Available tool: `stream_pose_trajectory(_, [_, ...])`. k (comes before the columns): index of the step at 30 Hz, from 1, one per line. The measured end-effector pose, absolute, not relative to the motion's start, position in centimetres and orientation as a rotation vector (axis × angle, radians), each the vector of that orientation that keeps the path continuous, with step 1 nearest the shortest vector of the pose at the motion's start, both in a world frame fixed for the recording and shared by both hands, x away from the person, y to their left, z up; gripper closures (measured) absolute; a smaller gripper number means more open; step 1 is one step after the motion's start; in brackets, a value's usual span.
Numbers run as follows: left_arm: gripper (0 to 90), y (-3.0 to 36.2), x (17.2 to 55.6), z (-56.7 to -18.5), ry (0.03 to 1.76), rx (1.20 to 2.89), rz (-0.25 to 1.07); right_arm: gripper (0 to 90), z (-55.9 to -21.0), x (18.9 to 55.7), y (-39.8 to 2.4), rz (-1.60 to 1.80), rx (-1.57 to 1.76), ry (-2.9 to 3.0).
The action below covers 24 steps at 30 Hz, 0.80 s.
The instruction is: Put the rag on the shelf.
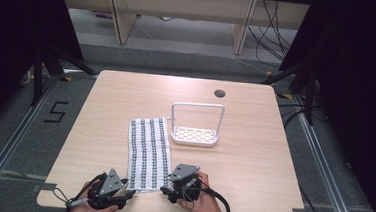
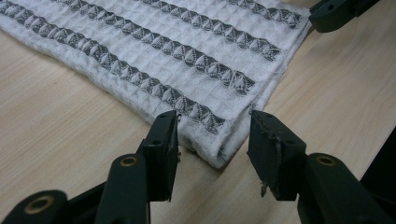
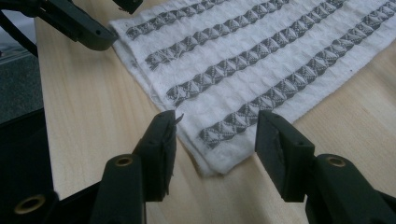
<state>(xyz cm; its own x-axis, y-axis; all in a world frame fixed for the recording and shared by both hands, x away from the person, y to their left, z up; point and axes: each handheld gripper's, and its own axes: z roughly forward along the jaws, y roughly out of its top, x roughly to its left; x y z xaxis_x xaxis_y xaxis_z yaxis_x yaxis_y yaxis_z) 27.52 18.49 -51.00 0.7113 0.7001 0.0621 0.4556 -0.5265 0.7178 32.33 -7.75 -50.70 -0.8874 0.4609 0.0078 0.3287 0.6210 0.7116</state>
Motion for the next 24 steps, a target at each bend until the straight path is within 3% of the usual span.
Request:
stream_pose_trajectory(6, [54.1, 18.1, 27.8, -51.1, 0.858, 2.231, 0.452, 51.1, -51.0, 32.8, -7.6, 1.115, 0.663, 2.659])
stream_pose_trajectory(12, [62.1, 17.8, 27.9, -51.2, 0.838, 2.265, 0.456, 55.9, -51.4, 32.8, -7.3, 1.065, 0.680, 2.674])
stream_pose_trajectory(24, [85.2, 17.6, 28.4, -51.0, 0.775, 2.312, 0.445, 82.3, -51.4, 33.5, -7.5, 1.119, 0.707, 2.679])
